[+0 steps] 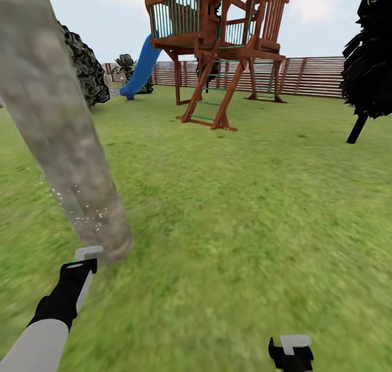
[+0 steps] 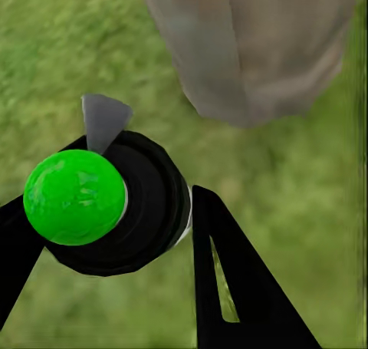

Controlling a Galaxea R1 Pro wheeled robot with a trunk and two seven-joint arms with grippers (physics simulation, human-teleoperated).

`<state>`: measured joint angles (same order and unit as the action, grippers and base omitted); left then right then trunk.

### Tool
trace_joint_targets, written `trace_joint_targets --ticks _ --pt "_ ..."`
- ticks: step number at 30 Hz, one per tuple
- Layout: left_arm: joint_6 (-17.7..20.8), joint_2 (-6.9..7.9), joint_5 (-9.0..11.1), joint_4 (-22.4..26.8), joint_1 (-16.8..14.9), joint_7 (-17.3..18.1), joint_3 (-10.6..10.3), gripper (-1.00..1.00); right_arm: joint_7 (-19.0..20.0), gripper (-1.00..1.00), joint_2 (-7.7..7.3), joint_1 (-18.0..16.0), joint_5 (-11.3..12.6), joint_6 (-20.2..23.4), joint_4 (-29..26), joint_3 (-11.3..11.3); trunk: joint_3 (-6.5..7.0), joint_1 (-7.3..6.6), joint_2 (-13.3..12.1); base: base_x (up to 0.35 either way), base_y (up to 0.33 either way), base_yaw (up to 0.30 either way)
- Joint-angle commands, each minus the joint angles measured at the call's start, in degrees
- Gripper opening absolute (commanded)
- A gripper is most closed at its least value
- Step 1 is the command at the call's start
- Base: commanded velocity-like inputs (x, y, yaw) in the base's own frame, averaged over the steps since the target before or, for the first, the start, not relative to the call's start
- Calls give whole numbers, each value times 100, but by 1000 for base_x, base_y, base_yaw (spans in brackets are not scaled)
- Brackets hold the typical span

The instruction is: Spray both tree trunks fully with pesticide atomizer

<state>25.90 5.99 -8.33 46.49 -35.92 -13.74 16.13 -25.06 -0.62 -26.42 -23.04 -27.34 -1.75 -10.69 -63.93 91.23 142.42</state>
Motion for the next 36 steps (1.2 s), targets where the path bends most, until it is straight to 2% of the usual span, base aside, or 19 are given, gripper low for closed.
trace_joint_targets --ticks 1,11,29,36 --pt "39 -2 -63 10 -3 11 5 -100 -17 100 0 -4 -60 -17 8 -47 -5 1 2 199 -209 2" --pt "39 -2 -61 10 -3 11 -4 -100 -17 100 0 -4 -60 -17 8 -47 -5 1 2 172 -227 21" --pt "38 -2 -58 10 -3 11 -4 -100 -17 100 0 -4 -60 -17 8 -47 -5 1 2 115 -256 265" --pt "37 -2 -57 9 -2 11 -4 -100 -17 100 0 -4 -60 -17 8 -47 -5 1 2 104 -261 28"
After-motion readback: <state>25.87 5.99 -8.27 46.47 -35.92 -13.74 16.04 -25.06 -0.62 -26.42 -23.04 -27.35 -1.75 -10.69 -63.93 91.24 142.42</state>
